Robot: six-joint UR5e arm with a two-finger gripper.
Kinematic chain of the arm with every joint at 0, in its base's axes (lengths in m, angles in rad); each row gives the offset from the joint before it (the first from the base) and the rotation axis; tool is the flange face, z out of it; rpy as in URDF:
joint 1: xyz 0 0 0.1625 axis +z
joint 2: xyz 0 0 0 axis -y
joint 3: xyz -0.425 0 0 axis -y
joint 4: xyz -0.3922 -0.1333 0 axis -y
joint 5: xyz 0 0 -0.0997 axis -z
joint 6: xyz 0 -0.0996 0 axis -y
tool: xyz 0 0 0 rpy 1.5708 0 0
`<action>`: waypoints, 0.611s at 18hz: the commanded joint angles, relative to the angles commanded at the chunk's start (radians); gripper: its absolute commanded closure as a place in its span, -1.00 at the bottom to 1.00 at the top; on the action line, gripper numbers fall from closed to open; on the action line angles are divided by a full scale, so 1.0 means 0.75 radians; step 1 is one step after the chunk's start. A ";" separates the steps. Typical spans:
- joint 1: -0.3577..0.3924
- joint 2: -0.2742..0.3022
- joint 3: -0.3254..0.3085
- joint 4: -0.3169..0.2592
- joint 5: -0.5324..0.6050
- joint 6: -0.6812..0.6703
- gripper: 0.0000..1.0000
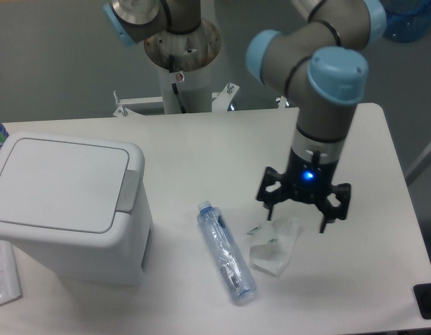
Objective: Open the trash can
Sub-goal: 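Move the open gripper over the bottle toward the trash can lid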
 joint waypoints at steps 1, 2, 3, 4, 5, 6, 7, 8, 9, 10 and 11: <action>-0.004 0.022 -0.002 0.000 -0.029 -0.019 -1.00; -0.020 0.035 -0.006 0.000 -0.055 -0.035 -1.00; -0.037 0.039 -0.006 0.000 -0.086 -0.047 -1.00; -0.047 0.051 -0.006 0.000 -0.119 -0.062 -1.00; -0.049 0.069 -0.008 0.000 -0.147 -0.090 -1.00; -0.049 0.088 -0.020 0.000 -0.178 -0.123 -1.00; -0.061 0.100 -0.041 0.006 -0.225 -0.127 -1.00; -0.065 0.110 -0.059 0.047 -0.282 -0.137 -1.00; -0.067 0.119 -0.078 0.092 -0.321 -0.151 -1.00; -0.068 0.125 -0.106 0.116 -0.340 -0.158 -1.00; -0.072 0.139 -0.133 0.129 -0.348 -0.160 -1.00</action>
